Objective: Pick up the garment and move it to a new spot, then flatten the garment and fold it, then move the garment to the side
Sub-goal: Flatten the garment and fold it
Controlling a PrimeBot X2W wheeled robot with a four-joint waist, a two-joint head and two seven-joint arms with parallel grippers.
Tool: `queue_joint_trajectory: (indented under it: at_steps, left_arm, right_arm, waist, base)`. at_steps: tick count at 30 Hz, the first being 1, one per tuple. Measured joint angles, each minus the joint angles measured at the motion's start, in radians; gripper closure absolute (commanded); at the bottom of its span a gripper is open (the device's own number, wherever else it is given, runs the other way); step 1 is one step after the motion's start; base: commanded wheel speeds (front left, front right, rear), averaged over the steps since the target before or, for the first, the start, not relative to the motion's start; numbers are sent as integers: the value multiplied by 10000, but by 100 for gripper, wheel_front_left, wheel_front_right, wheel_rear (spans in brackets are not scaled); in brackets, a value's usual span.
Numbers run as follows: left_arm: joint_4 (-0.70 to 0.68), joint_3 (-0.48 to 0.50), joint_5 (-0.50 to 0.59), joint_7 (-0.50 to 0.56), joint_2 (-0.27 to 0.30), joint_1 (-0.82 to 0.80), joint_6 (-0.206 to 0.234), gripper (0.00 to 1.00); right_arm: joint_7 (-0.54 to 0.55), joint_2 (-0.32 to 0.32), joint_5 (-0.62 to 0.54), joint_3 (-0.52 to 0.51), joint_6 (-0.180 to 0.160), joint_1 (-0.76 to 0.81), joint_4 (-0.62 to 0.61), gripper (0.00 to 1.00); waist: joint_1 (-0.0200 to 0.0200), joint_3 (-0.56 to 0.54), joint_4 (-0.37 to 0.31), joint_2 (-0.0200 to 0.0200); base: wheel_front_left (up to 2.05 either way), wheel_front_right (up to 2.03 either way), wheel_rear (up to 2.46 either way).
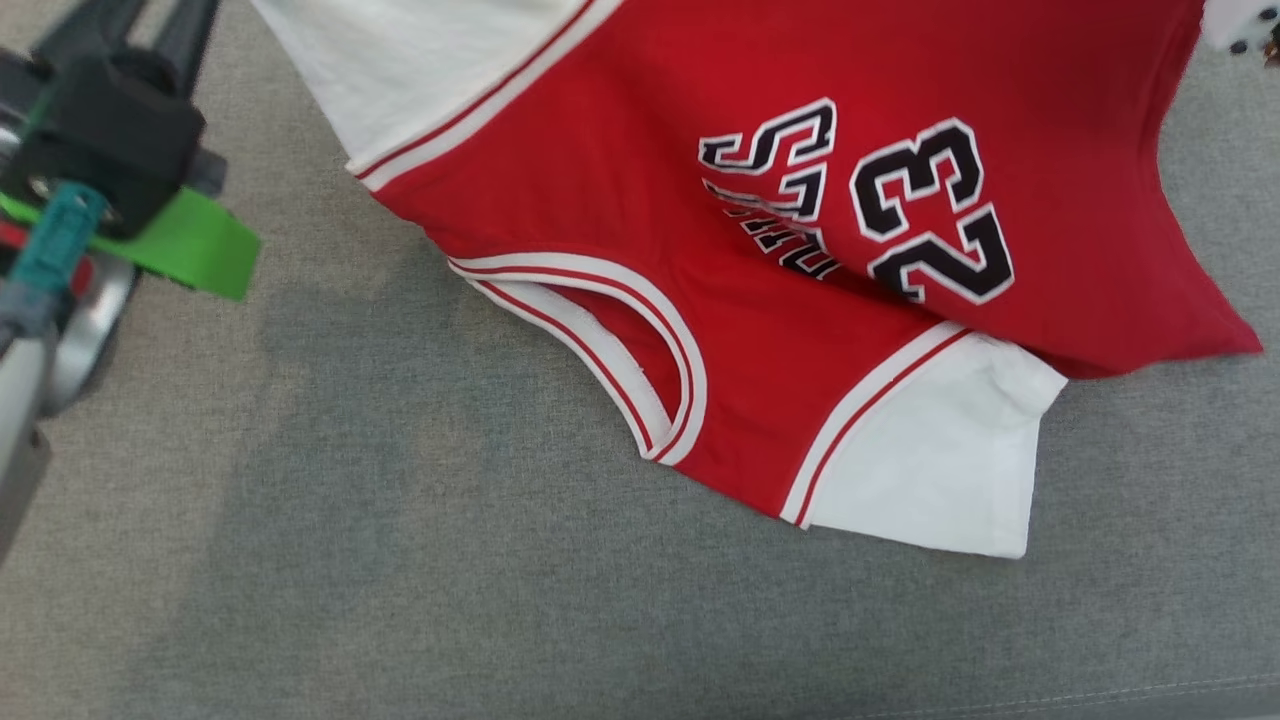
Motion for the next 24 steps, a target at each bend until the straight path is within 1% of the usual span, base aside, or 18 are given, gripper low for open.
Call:
queue_joint_trajectory:
  at_steps: [4,8,10,12,15,18,21,23,24]
  left_arm:
    - [899,2,92,-46,-2,-1905,-589,100]
    - [2278,-322,393,-408,-171,-3983,-899,100]
    - [3122,-525,629,-723,-284,-5162,-970,100]
    - [3896,-698,754,-1045,-453,-6166,-991,100]
    - [4980,-951,1070,-1682,-832,-7688,-1018,100]
    - [5770,-1104,1478,-2382,-1256,-8951,-997,100]
    - [6487,-1229,1956,-3057,-1488,-10085,-759,100]
    - [6702,-1298,2153,-3371,-1615,-10496,-520,100]
    - [6784,-1317,2196,-3476,-1712,-10662,-483,100]
  right_arm:
    - [59,-157,79,228,0,-1061,-314,100]
    - [-165,-263,-2,566,0,-2292,-199,100]
    - [-658,-240,-71,736,0,-3009,-63,100]
    - [-922,-159,31,926,0,-3655,263,100]
    - [-1616,-159,79,1127,2,-4630,844,100]
    - [-2708,-222,27,1461,2,-5597,1175,100]
    - [-3684,-407,-40,1885,2,-6372,1574,100]
    - [-3908,-514,-19,2226,2,-6609,1883,100]
    - [-4038,-566,15,2418,2,-6673,2008,100]
  waist:
    - [0,254,-9,0]
    - [0,564,-32,0]
    - [1,754,-55,0]
    - [1,920,-87,0]
    - [1,1193,-128,0]
    - [1,1453,-146,0]
    - [1,1713,-133,0]
    - [1,1856,-111,0]
    - [1,1934,-92,0]
  base:
    - [0,0,0]
    - [0,0,0]
    - [0,0,0]
    - [0,0,0]
    - [0,0,0]
    - [0,0,0]
    - [0,0,0]
    - [0,0,0]
    - [0,0,0]
